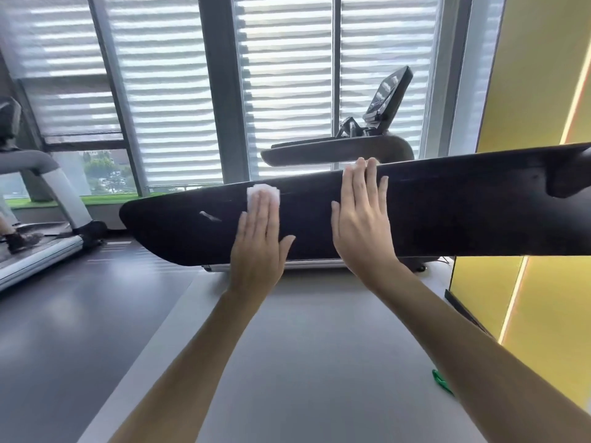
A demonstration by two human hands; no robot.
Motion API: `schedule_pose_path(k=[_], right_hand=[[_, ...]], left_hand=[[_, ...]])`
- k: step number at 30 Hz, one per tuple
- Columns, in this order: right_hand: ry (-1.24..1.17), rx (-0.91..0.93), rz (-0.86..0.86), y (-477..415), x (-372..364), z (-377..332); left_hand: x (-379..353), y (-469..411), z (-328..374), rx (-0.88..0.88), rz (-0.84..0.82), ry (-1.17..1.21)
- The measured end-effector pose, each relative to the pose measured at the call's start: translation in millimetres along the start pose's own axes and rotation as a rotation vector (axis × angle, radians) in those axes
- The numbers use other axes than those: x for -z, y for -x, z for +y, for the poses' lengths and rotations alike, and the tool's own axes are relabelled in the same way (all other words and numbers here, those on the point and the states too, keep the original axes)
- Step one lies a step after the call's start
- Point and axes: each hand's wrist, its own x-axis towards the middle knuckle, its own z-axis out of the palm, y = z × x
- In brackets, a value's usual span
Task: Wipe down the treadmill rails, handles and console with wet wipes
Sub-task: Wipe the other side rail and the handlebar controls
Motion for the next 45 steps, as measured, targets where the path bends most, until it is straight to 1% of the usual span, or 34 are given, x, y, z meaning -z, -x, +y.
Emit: schedule_pose_path(k=[2,3,4,5,8,9,10,11,12,14,16,17,18,19,20,21,22,23,24,26,27,28,29,32,33,34,35,38,39,40,41,43,44,45], right_hand=[[0.007,-0.033,0.003,-1.4,1.0,-4.8],[0.013,-0.034,0.009,-1.5,0.9,-8.4],[0.014,-0.011,0.015,-1.3,0.2,-13.1],[0.006,0.033,0.016,-1.3,-1.5,-19.5],[-0.018,0.197,-0.01,-5.6,-10.3,-45.9],[-0.023,0.224,-0.019,-7.9,-14.3,-56.8],[-0.04,0.229,-0.027,-10.1,-17.9,-68.2],[-0.065,0.221,-0.034,-11.7,-20.7,-78.8],[-0.093,0.209,-0.042,-12.0,-23.1,-87.5],[-0.135,0.181,-0.054,-10.7,-27.3,-98.3],[-0.131,0.172,-0.043,-10.4,-30.4,-101.6],[-0.111,0.182,-0.027,-10.6,-32.0,-101.5],[-0.081,0.194,-0.003,-11.0,-33.7,-100.8],[-0.046,0.205,0.024,-11.2,-35.3,-100.0],[-0.015,0.218,0.05,-10.6,-36.8,-99.1],[0.008,0.235,0.068,-9.5,-38.5,-98.2],[0.023,0.248,0.077,-8.0,-39.7,-97.0],[0.031,0.254,0.078,-6.9,-40.4,-96.0],[0.034,0.255,0.076,-6.3,-41.0,-95.2],[0.037,0.249,0.075,-6.4,-41.4,-94.3],[0.039,0.247,0.076,-6.4,-41.8,-94.3],[0.036,0.247,0.076,-6.3,-42.4,-94.3],[0.034,0.246,0.074,-6.4,-42.9,-94.2],[0.037,0.249,0.063,-6.4,-44.7,-92.2],[0.034,0.249,0.062,-6.3,-44.9,-92.0],[0.03,0.247,0.065,-6.1,-45.0,-92.1],[0.03,0.245,0.072,-6.1,-45.0,-92.7],[0.032,0.237,0.081,-5.5,-45.1,-94.8],[0.028,0.233,0.08,-5.4,-44.8,-95.4],[0.026,0.232,0.077,-5.3,-44.5,-95.5],[0.027,0.234,0.072,-5.3,-44.4,-95.2],[0.031,0.249,0.058,-5.3,-44.1,-93.7],[0.031,0.256,0.055,-5.4,-44.0,-93.0],[0.03,0.255,0.058,-5.6,-44.1,-92.6]], left_hand=[[4.8,-1.8,3.5,0.223,0.026,0.083],[6.1,-3.0,9.8,0.289,0.033,0.12],[6.7,-4.0,16.5,0.298,0.029,0.139],[7.2,-4.6,21.3,0.248,0.008,0.139],[7.6,-1.5,13.5,-0.081,-0.09,0.065],[8.5,0.1,1.9,-0.146,-0.11,0.04],[9.7,2.8,-12.1,-0.157,-0.12,0.017],[10.5,7.0,-27.9,-0.121,-0.117,-0.005],[11.6,12.4,-44.4,-0.043,-0.11,-0.016],[14.6,22.7,-67.6,0.185,-0.099,0.031],[15.1,23.7,-62.4,0.385,-0.043,0.127],[14.3,21.8,-50.9,0.422,-0.021,0.164],[11.9,20.4,-38.3,0.397,-0.018,0.185],[9.2,21.3,-28.3,0.304,-0.035,0.189],[7.2,24.4,-25.6,0.171,-0.065,0.179],[6.2,27.9,-32.8,0.046,-0.095,0.153],[6.2,31.9,-46.2,-0.031,-0.118,0.106],[6.8,36.4,-60.4,-0.043,-0.123,0.054],[7.8,40.2,-72.4,0.021,-0.107,0.03],[14.1,41.6,-81.3,0.305,-0.039,0.094],[15.3,40.0,-76.1,0.421,-0.001,0.137],[14.9,38.5,-66.9,0.46,0.018,0.17],[14.0,38.1,-57.4,0.409,0.001,0.192],[9.1,43.6,-53.0,-0.001,-0.105,0.146],[9.3,45.0,-61.4,-0.062,-0.121,0.116],[9.4,46.3,-70.0,-0.054,-0.12,0.089],[9.9,46.4,-77.4,0.025,-0.101,0.078],[14.3,38.6,-78.2,0.454,0.002,0.176],[14.3,35.6,-70.4,0.526,0.02,0.219],[13.2,34.2,-61.5,0.511,0.008,0.244],[11.3,34.5,-53.9,0.411,-0.028,0.237],[5.2,40.3,-50.0,0.118,-0.109,0.134],[3.4,41.8,-56.8,0.024,-0.131,0.084],[3.7,42.5,-66.7,-0.009,-0.138,0.054]])
